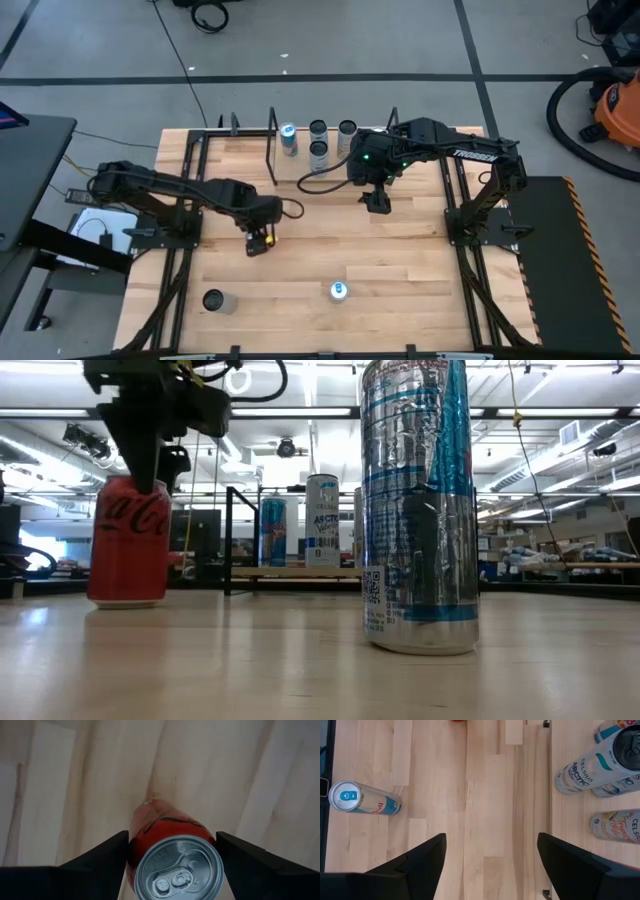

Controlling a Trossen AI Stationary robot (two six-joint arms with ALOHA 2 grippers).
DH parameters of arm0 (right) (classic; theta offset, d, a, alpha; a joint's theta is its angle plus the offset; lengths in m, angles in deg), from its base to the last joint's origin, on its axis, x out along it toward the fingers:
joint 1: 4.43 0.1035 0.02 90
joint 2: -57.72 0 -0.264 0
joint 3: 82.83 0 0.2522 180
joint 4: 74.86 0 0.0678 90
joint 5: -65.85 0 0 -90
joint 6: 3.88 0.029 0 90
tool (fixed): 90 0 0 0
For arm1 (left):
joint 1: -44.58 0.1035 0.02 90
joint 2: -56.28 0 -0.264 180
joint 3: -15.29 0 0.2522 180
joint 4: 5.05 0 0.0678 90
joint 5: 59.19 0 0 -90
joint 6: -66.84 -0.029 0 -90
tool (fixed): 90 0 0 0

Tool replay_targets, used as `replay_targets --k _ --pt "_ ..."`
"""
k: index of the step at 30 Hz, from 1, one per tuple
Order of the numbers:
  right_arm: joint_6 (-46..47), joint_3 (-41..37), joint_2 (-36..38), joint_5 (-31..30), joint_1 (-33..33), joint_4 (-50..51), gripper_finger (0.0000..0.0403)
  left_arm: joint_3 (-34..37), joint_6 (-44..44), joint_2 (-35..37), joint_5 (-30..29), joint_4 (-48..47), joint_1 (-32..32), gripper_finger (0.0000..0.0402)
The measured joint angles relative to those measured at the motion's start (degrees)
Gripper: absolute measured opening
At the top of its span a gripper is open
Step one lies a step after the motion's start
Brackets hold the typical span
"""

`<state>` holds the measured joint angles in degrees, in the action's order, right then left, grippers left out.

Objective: Place canned beverage on shelf
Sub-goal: Put the red-black soda can aligned with the other red-black soda can on the shelf

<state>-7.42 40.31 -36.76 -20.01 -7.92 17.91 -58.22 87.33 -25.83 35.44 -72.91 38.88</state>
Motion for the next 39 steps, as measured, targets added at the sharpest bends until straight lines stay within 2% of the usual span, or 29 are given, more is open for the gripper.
replay_targets --k 13,19,26,39 --pt "-0.1 0.0 0.0 0.0 0.0 0.0 0.0321 0.0 -3.4 0.0 1.0 3.1 -1.0 0.0291" --pt "-0.1 0.0 0.0 0.0 0.0 0.0 0.0321 0.2 -1.5 -0.3 3.4 2.8 -1.0 0.0315" --pt "-0.1 0.0 0.0 0.0 0.0 -0.1 0.0321 0.1 -3.6 -0.3 4.5 6.0 -0.6 0.0318" --pt "-0.1 0.0 0.0 0.0 0.0 -3.5 0.0321 -11.8 -7.5 -0.1 3.0 -1.2 0.5 0.0318"
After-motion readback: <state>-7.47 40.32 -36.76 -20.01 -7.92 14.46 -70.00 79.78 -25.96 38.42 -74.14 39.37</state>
